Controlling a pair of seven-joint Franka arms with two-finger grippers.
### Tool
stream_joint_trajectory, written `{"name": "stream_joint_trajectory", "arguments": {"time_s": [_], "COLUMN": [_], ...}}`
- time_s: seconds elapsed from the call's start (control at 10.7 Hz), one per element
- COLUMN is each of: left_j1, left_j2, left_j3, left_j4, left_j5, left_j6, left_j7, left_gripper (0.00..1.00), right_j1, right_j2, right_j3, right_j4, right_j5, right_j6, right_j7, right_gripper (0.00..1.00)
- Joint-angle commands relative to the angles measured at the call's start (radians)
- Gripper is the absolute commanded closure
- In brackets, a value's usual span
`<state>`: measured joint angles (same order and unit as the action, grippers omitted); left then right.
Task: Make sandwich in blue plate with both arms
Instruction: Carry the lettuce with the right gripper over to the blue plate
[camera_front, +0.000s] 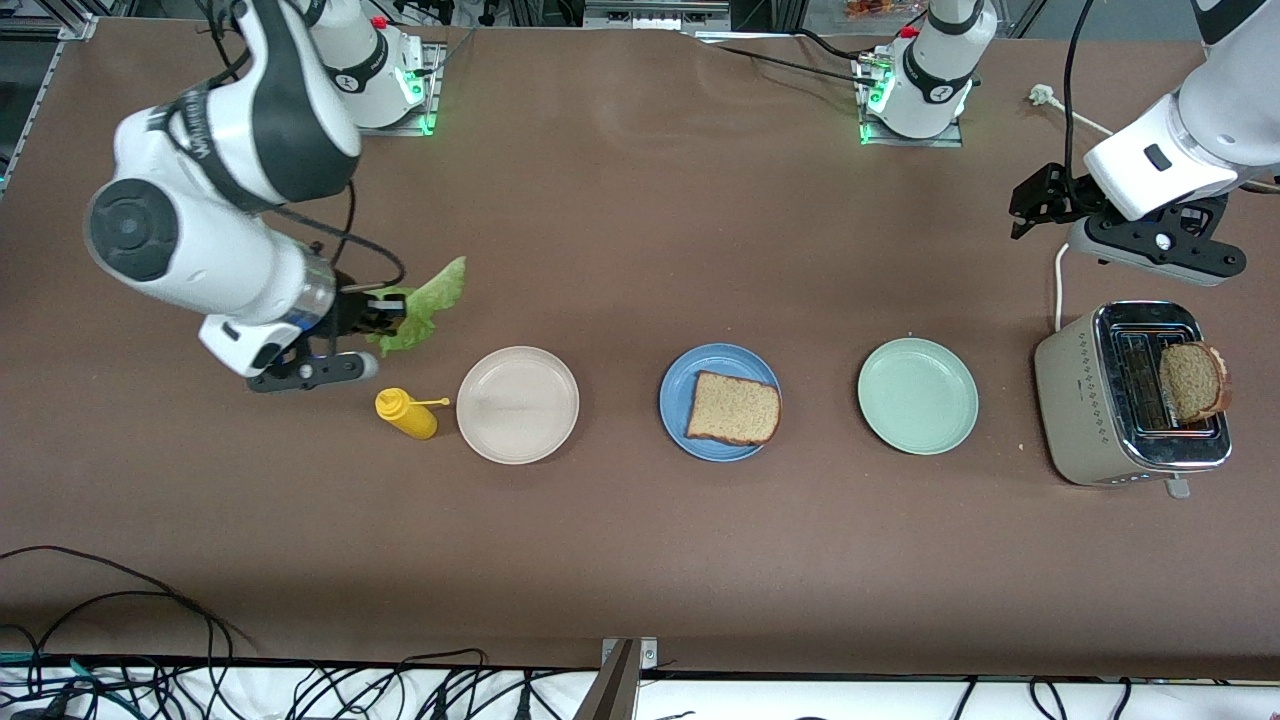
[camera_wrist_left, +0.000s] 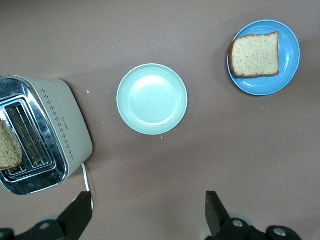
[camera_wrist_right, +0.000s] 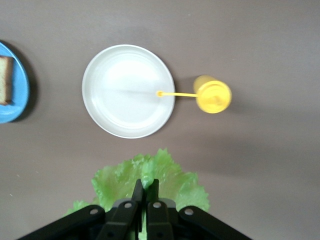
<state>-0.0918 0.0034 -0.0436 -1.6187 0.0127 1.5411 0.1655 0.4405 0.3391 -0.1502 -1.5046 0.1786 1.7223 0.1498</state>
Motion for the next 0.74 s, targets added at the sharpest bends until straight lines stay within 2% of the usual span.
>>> {"name": "stream_joint_trajectory", "arguments": {"time_s": [0.0,0.19,0.37,0.65], "left_j1": [-0.005,-0.005,-0.005,-0.005], "left_j2": [0.014,0.013,0.014,0.015], "left_j3": [0.002,0.002,0.002,0.002], "left_j4": [0.029,0.029,0.029,0.029], "left_j5": [0.018,0.018,0.018,0.018], "left_j6": [-0.012,-0.012,-0.012,-0.012], "left_j7": [-0.006,-0.006,-0.008,-0.008], "left_gripper": [0.0,0.0,0.0,0.0], "right_j1": [0.142,0.211,0.251,0.308], "right_j2": [0.099,0.177,0.25,0.406], "right_j3": [-0.066,-0.074,-0.075,-0.077], "right_j4": [0.136,0.219,0.303,0.487], "right_j5": [0.002,0.009,0.097,0.137], "right_j6": [-0.015,-0.013,-0.003,0.009], "right_j7": [0.205,0.359,0.512,0.733], "right_gripper": [1.0,1.0,1.0,1.0]}}
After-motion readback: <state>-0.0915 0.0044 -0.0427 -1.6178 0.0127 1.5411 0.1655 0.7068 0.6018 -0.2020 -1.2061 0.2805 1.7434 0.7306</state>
